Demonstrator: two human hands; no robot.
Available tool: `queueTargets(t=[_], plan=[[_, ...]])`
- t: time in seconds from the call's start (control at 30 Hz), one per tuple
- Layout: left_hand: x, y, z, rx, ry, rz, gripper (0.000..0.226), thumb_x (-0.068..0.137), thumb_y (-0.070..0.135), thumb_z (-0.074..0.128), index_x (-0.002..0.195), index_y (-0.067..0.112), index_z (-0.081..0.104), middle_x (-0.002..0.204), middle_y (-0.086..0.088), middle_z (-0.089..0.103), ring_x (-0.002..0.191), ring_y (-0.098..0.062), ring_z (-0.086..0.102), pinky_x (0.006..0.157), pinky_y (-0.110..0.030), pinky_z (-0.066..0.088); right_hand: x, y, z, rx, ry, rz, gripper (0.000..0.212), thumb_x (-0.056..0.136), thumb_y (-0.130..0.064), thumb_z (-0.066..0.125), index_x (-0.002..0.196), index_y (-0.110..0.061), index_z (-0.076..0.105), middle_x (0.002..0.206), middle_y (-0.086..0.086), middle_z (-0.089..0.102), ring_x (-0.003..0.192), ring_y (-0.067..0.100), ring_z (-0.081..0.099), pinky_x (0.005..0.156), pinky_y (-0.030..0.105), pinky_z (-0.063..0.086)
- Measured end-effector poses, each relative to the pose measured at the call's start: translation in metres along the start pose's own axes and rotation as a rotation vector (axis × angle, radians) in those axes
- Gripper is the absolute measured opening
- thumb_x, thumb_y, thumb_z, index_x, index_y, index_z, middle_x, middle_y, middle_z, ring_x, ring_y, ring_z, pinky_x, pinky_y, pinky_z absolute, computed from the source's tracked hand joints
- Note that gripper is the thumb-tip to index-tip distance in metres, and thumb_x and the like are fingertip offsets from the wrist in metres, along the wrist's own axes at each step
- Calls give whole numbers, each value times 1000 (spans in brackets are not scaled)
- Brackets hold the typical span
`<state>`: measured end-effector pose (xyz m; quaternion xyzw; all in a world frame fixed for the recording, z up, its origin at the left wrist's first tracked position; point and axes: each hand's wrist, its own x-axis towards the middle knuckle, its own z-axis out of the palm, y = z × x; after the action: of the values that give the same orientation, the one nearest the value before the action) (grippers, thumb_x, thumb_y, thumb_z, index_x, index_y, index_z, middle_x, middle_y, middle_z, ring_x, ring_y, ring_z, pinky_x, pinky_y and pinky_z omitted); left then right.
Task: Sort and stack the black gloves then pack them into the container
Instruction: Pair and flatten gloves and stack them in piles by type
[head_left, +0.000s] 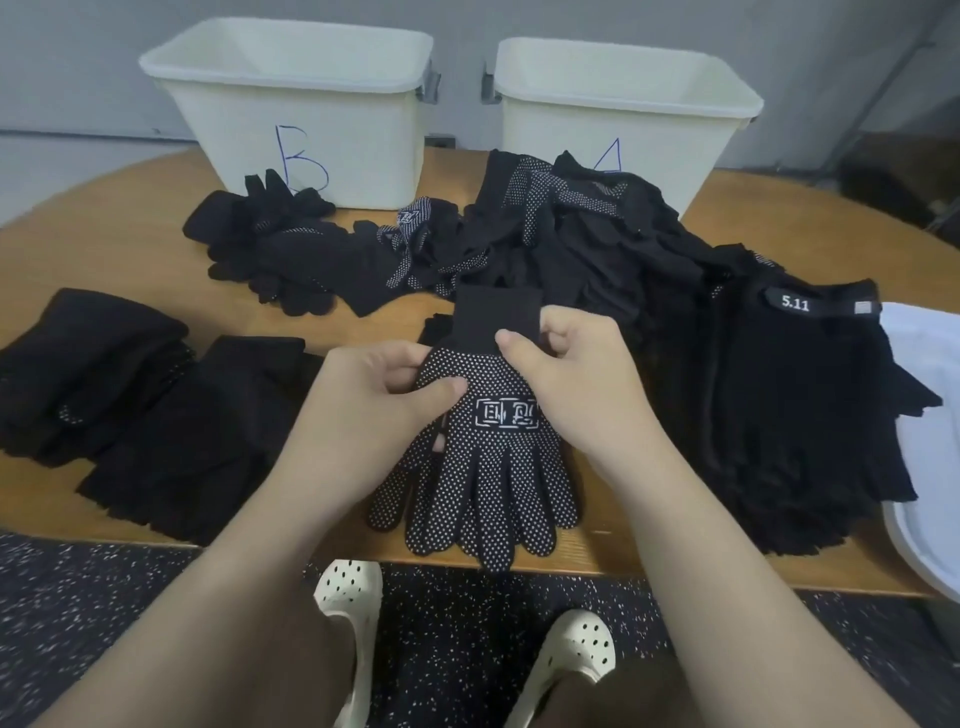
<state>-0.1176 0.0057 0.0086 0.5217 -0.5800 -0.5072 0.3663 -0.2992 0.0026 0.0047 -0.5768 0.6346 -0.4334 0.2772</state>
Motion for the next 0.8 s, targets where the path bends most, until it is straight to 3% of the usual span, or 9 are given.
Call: queueTargets(t=[0.1, 0.2, 0.3, 0.4, 0.5, 0.6, 0.7, 0.8], plan=[[1, -5, -8, 41, 20, 17, 10, 94, 16, 72, 102, 19, 77, 90, 5, 80, 82, -14, 77, 75, -31, 60, 9, 3, 8, -46, -5, -17, 46, 91, -43, 65, 94, 2, 65, 91, 18, 72, 85, 34, 69, 75, 52, 59], [0, -7, -14, 90, 43, 7, 9, 93, 18, 73, 100, 20, 78, 89, 5, 80, 83, -15, 77, 75, -37, 61, 18, 5, 13, -94, 24, -5, 37, 95, -32, 69, 71, -6, 57, 67, 4, 66, 63, 16, 61, 62, 34, 54], [1, -10, -17, 71, 69, -23, 10, 94, 14, 72, 103, 11, 76, 87, 0, 80, 80, -22, 78, 70, -42, 65, 23, 3, 15, -116, 35, -4, 37, 96, -29, 70, 76, 0, 57, 70, 12, 66, 60, 23, 57, 58, 34, 50], [2, -14, -23, 191, 142, 6, 21, 88, 25, 78, 108, 17, 77, 91, 5, 80, 83, -16, 77, 79, -45, 63, 25, 2, 20, -123, 36, 12, 44, 96, -31, 69, 77, 4, 51, 68, 18, 60, 58, 18, 44, 52, 33, 38], [1, -14, -23, 206, 167, -9, 25, 88, 23, 79, 111, 14, 76, 88, 5, 79, 72, -13, 77, 72, -42, 65, 28, 3, 25, -129, 44, 11, 42, 96, -33, 68, 84, 6, 59, 80, 24, 67, 62, 30, 54, 62, 41, 51], [-2, -13, -20, 221, 158, -12, 29, 89, 20, 79, 115, 9, 72, 88, 2, 78, 62, -12, 75, 60, -28, 63, 29, 4, 31, -156, 56, 22, 38, 96, -34, 68, 88, 3, 64, 83, 22, 71, 78, 37, 65, 69, 45, 54], [-5, -13, -18, 297, 173, 18, 22, 90, 22, 78, 111, 17, 71, 85, 6, 77, 56, -6, 72, 55, -12, 54, 29, 4, 34, -204, 85, 29, 35, 96, -35, 68, 86, -2, 67, 80, 16, 72, 76, 32, 66, 69, 44, 55], [-9, -14, -18, 402, 204, 75, 21, 89, 27, 79, 108, 21, 72, 79, 10, 75, 58, -3, 72, 64, -20, 60, 29, 2, 34, -269, 125, 32, 29, 96, -36, 70, 81, -11, 69, 74, 4, 72, 73, 22, 67, 71, 39, 57]])
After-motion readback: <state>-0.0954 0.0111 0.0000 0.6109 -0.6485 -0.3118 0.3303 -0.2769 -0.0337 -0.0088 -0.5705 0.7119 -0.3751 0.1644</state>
